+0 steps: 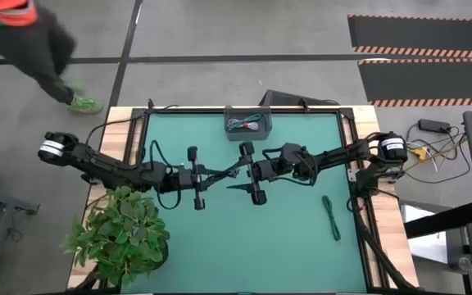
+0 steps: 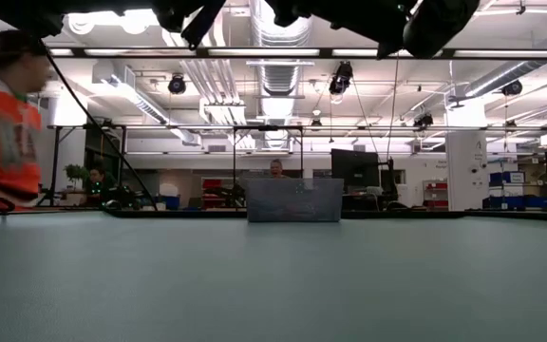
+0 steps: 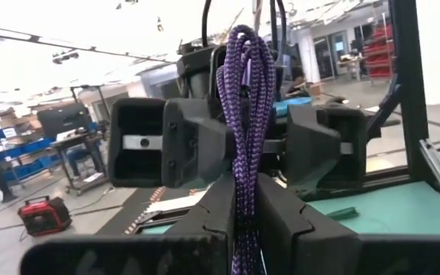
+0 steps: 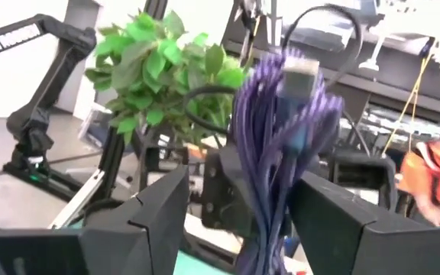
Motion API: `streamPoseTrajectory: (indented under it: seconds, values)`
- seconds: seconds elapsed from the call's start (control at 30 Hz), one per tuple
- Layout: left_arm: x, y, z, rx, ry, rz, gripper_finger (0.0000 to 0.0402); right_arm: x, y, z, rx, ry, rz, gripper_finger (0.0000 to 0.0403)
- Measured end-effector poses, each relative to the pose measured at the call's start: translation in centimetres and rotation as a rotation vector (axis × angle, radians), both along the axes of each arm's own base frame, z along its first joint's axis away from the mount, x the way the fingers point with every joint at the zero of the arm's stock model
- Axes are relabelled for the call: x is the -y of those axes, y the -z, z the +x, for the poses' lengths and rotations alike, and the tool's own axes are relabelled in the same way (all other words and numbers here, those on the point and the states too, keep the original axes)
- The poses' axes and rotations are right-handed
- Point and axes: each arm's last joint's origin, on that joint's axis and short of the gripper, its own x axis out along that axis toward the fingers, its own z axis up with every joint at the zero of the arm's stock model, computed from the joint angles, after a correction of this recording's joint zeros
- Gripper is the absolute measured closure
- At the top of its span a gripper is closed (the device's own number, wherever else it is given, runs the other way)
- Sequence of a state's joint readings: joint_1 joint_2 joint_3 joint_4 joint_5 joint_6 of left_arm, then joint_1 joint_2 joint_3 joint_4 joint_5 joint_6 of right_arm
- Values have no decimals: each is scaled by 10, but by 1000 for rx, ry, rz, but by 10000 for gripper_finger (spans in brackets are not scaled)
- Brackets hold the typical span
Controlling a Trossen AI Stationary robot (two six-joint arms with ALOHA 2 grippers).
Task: Pick and place USB-C Cables
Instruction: Put the violet charger cable into the black container
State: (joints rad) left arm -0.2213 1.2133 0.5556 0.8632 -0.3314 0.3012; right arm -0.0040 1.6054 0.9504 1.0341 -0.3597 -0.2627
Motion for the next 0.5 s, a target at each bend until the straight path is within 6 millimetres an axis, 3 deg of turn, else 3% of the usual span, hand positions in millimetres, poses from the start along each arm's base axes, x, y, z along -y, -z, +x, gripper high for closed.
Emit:
streamPoseTrajectory:
  seconds: [0.23, 0.5]
  values:
    - [-4, 0, 1, -2, -16, -1, 382, 0, -12, 4, 36, 12, -7, 238]
    - [-5, 1, 1, -7, -26, -2, 382, 1, -12, 5, 33, 58, -12, 355]
